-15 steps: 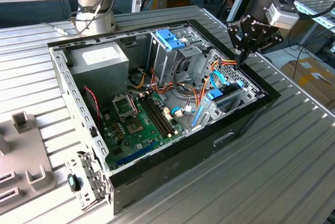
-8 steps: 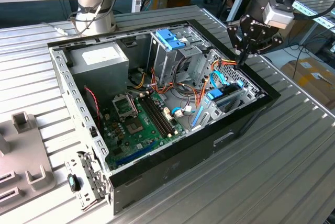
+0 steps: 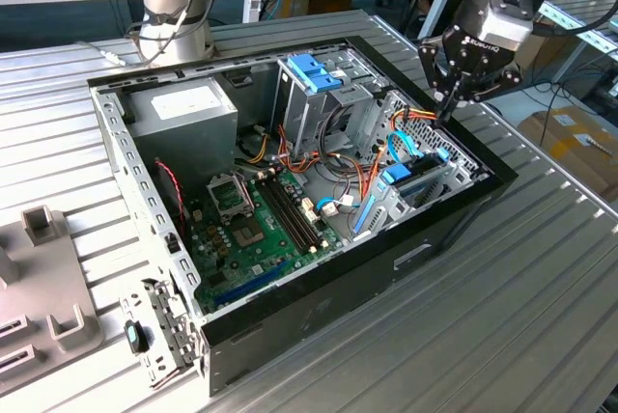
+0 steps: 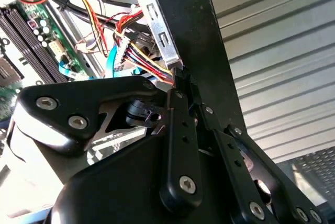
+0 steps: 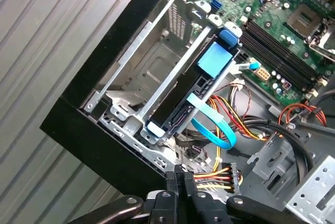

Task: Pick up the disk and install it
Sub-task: 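Insert the second disk wire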

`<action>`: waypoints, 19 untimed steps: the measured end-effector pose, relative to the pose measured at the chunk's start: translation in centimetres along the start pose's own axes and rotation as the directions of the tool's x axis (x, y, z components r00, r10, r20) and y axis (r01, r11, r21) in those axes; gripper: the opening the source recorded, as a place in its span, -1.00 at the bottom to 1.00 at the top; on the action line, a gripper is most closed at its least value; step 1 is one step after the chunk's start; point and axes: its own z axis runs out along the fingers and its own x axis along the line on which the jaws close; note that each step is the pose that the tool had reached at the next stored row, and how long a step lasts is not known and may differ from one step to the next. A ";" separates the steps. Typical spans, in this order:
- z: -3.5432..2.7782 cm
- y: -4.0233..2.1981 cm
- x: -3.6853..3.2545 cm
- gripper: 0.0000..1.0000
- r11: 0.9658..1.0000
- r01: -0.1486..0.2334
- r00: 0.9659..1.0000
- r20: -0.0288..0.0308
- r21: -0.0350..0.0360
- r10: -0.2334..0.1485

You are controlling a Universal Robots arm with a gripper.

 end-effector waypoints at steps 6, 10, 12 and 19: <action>0.00 0.00 0.00 -0.67 0.995 -0.097 0.995 -0.004 -0.006 0.097; 0.00 0.00 0.00 -0.67 0.991 -0.134 0.991 -0.006 -0.008 0.134; 0.00 0.00 0.00 -0.67 0.991 -0.135 0.991 -0.006 -0.008 0.135; 0.00 0.00 0.00 -0.67 0.991 -0.136 0.991 -0.006 -0.008 0.136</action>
